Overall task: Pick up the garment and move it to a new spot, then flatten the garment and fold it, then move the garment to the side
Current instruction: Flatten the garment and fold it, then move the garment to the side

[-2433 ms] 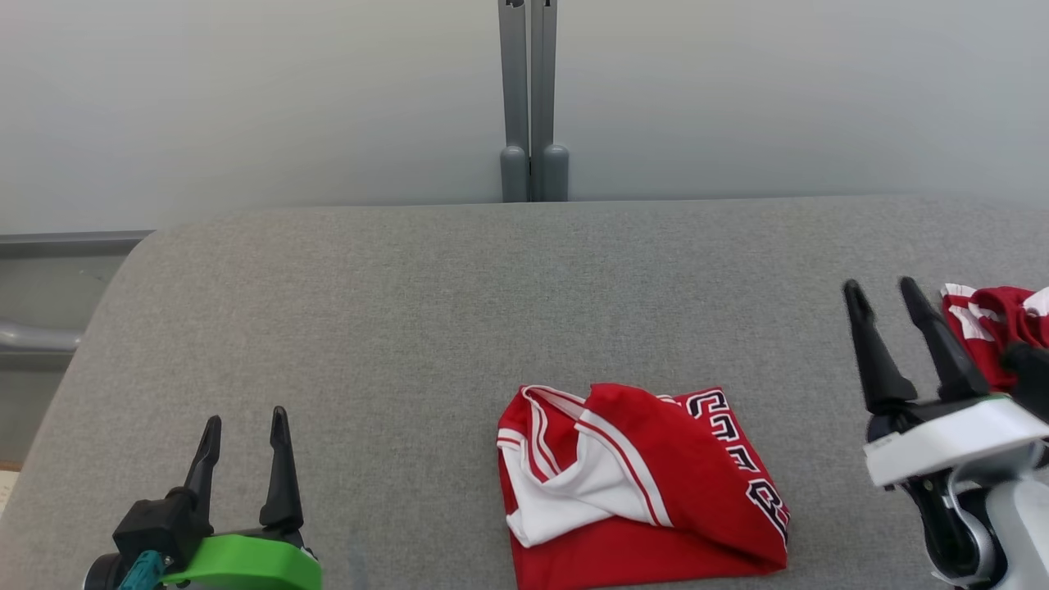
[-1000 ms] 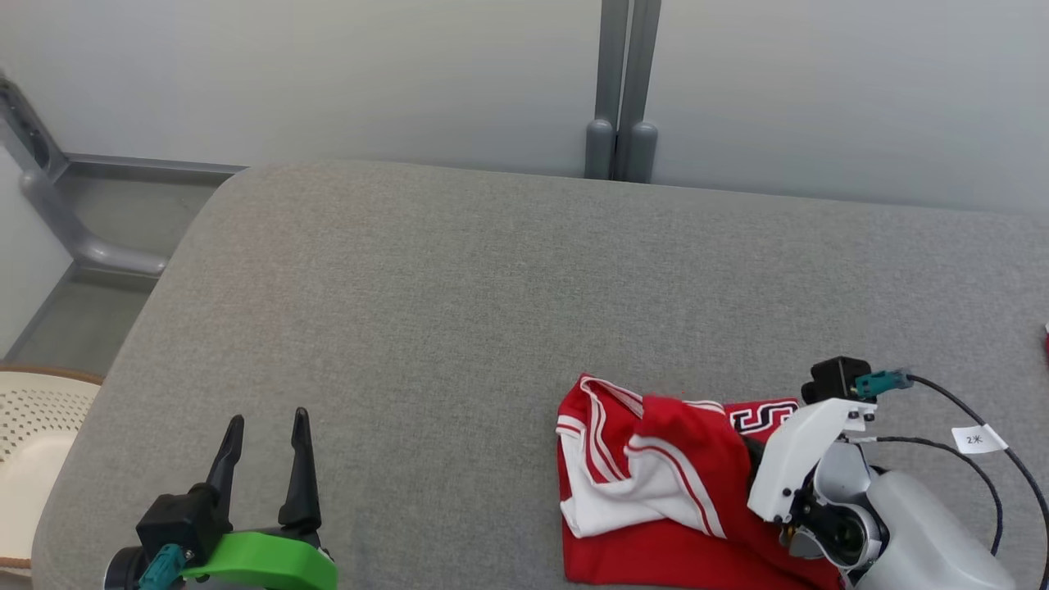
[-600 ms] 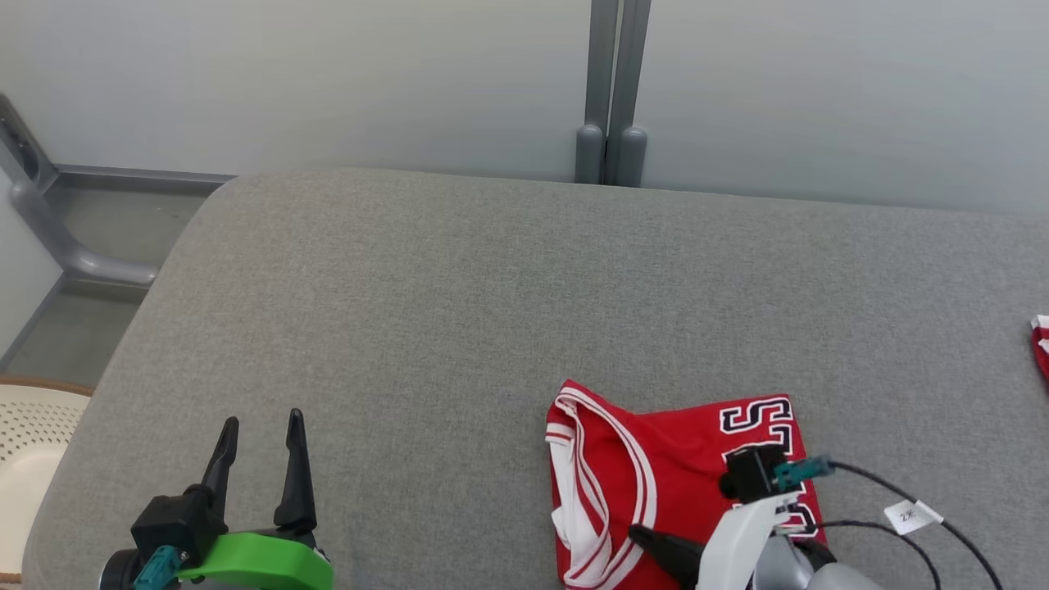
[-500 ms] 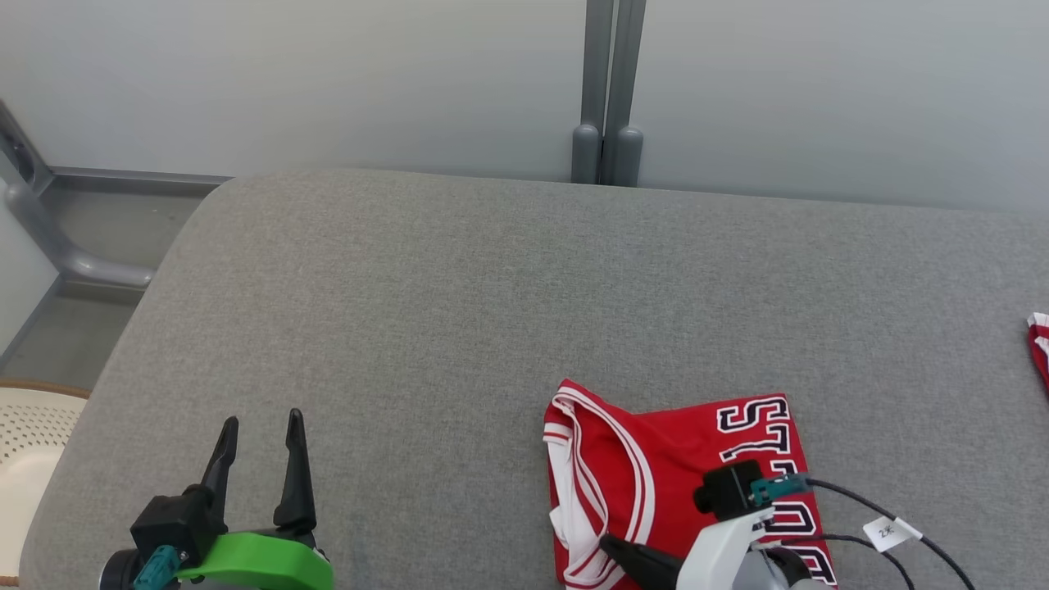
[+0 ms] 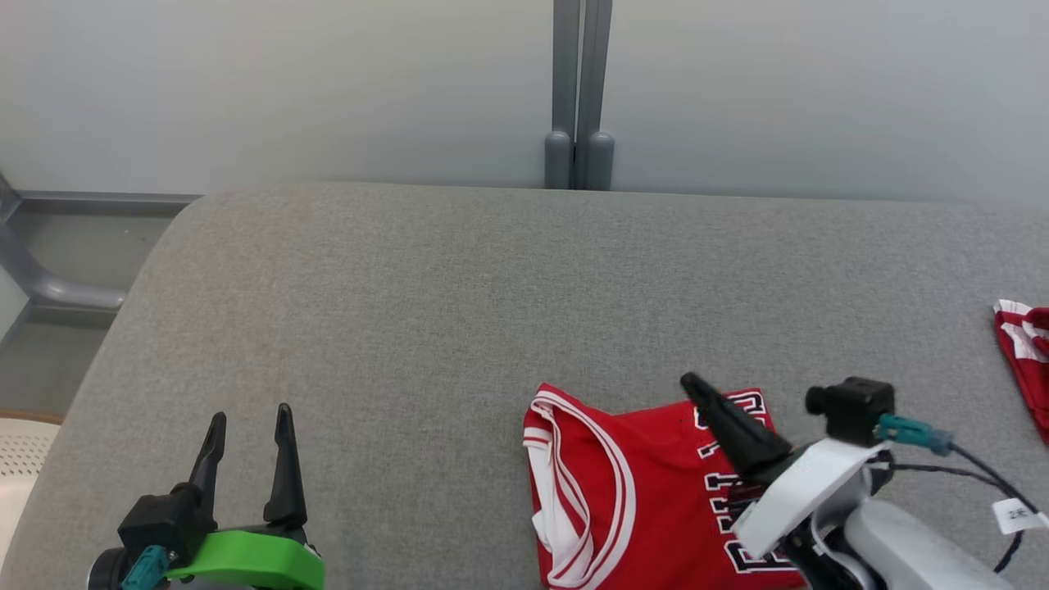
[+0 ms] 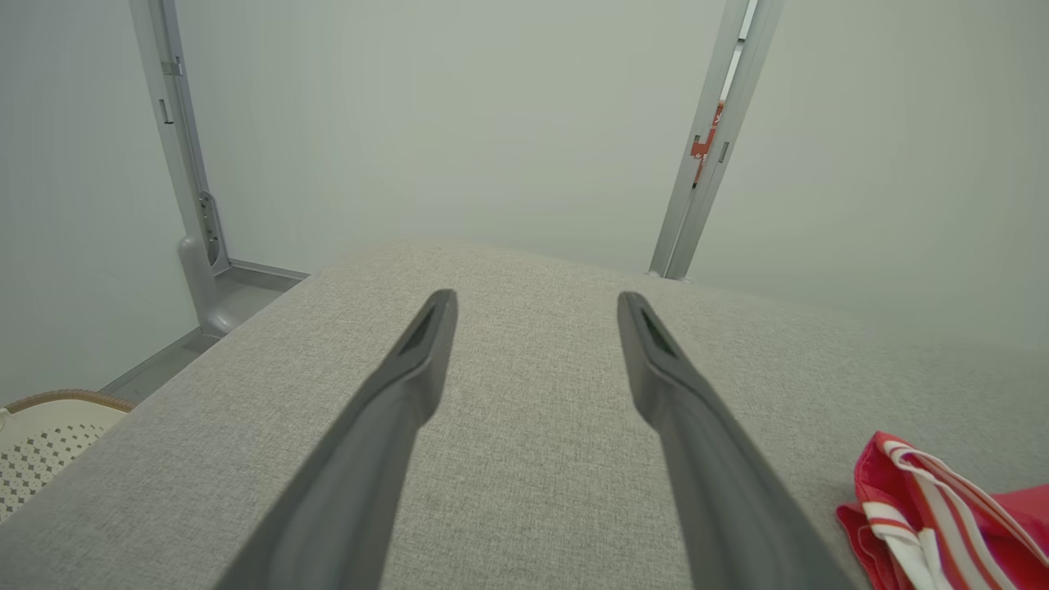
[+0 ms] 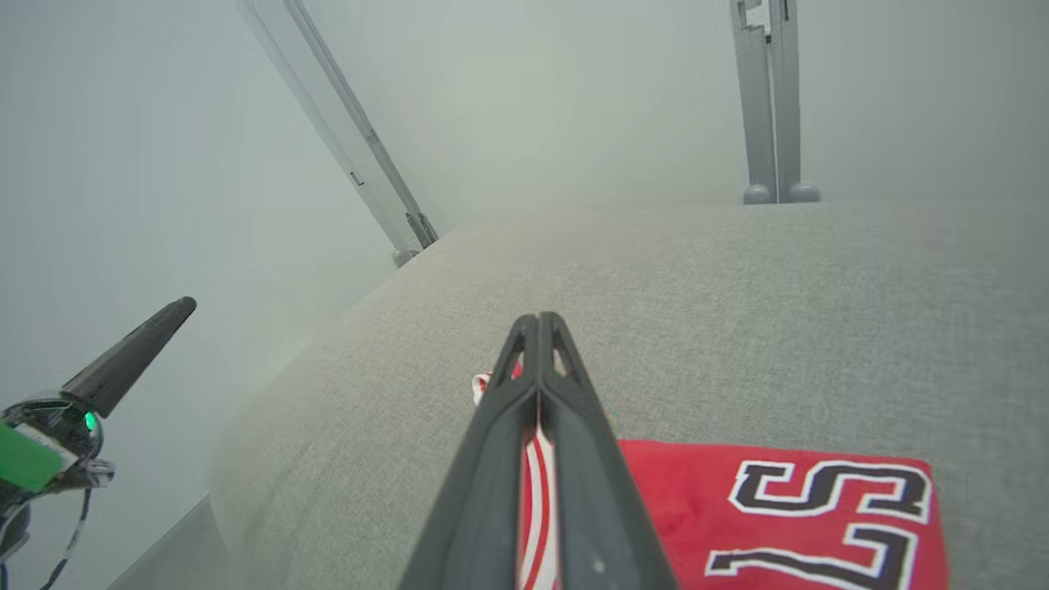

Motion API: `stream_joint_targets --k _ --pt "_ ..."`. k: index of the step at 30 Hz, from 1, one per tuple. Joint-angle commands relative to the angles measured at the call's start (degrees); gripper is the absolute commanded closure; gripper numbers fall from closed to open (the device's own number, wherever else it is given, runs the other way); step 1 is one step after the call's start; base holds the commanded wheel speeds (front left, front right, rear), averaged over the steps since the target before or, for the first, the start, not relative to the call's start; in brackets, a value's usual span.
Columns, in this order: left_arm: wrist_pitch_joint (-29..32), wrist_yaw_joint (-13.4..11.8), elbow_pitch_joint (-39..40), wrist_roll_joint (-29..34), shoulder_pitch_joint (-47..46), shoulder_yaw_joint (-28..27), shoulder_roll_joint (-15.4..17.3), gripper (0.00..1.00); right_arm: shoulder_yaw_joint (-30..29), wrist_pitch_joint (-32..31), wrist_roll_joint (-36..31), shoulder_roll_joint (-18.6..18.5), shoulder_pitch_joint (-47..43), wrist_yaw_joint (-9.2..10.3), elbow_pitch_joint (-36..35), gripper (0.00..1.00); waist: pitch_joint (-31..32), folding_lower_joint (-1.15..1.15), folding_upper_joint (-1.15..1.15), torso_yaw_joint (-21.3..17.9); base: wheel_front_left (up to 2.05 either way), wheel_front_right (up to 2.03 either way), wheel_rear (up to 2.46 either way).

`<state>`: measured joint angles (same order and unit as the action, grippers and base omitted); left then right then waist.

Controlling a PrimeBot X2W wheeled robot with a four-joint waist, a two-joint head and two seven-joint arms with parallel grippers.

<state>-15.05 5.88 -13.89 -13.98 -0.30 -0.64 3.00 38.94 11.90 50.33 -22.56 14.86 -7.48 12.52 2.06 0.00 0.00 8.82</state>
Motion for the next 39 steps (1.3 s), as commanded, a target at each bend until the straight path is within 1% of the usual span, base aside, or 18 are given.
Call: stream_joint_targets --k 1,2,3,6,8,11,13,16,18,22,30,39 --pt "-0.14 -0.22 0.32 0.39 0.5 -0.27 0.13 0.0 -1.88 1.32 -1.28 -0.88 0.62 -0.03 -0.65 0.62 0.34 0.0 0.0 -0.91 0.0 0.0 0.0" --pt "-0.14 -0.24 0.45 0.45 0.57 -0.35 0.15 0.0 -3.11 1.83 -2.09 -1.27 0.61 -0.03 -1.05 0.36 0.41 0.0 0.0 -1.17 0.0 0.0 0.0" --pt "-0.14 -0.27 0.6 0.51 0.68 -0.5 0.17 0.0 -4.81 2.34 -3.14 -1.69 0.47 -0.03 -1.51 0.0 0.55 0.0 0.0 -1.57 0.0 0.0 0.0" --pt "-0.14 -0.12 1.09 0.8 0.97 -0.57 0.49 0.0 -10.24 3.03 -6.04 -2.0 -0.83 -0.03 -2.86 0.0 0.92 0.0 0.0 -2.69 0.0 0.0 0.0" --pt "-0.14 -0.09 1.28 1.05 1.07 -0.76 0.77 0.0 -14.73 3.28 -8.76 -1.15 -2.18 -0.03 -3.6 0.0 1.09 0.0 0.0 -3.47 0.0 0.0 0.0" --pt "-0.14 -0.02 1.71 1.23 0.95 -0.8 0.86 0.0 -22.21 3.27 -13.71 1.74 -4.7 -0.03 -5.18 0.0 1.11 0.0 0.0 -4.53 0.0 0.0 0.0" --pt "-0.14 0.01 1.87 1.29 0.97 -0.72 0.83 0.0 -25.96 3.29 -16.69 4.01 -6.62 -0.03 -5.84 0.0 1.07 0.0 0.0 -5.09 0.0 0.0 0.0" --pt "-0.14 0.08 1.96 1.17 0.89 -0.47 0.66 0.0 -29.77 3.29 -20.27 7.3 -9.76 -0.03 -5.94 0.0 1.02 0.0 0.0 -5.72 0.0 0.0 0.0" --pt "-0.14 -0.05 2.19 1.07 1.03 -0.59 0.58 0.0 -30.96 3.3 -21.91 8.78 -11.52 -0.03 -5.31 0.0 0.97 0.0 0.0 -6.22 0.0 0.0 0.0" --pt "-0.14 0.05 2.03 1.61 1.34 -0.18 0.43 0.0 -31.86 3.31 -24.47 10.19 -13.94 -0.03 -3.71 0.0 0.81 0.0 0.0 -6.93 0.0 0.0 0.0" --pt "-0.14 0.14 2.12 2.16 1.05 0.4 0.26 0.0 -31.84 3.31 -26.4 10.38 -13.44 -0.03 -1.12 0.0 0.25 0.0 0.0 -8.23 0.0 0.0 0.0" --pt "-0.14 0.35 1.83 2.31 0.31 0.86 0.11 0.0 -30.89 3.32 -25.88 9.71 -12.68 -0.03 0.69 0.0 0.11 0.0 0.0 -7.87 0.0 0.0 0.0"
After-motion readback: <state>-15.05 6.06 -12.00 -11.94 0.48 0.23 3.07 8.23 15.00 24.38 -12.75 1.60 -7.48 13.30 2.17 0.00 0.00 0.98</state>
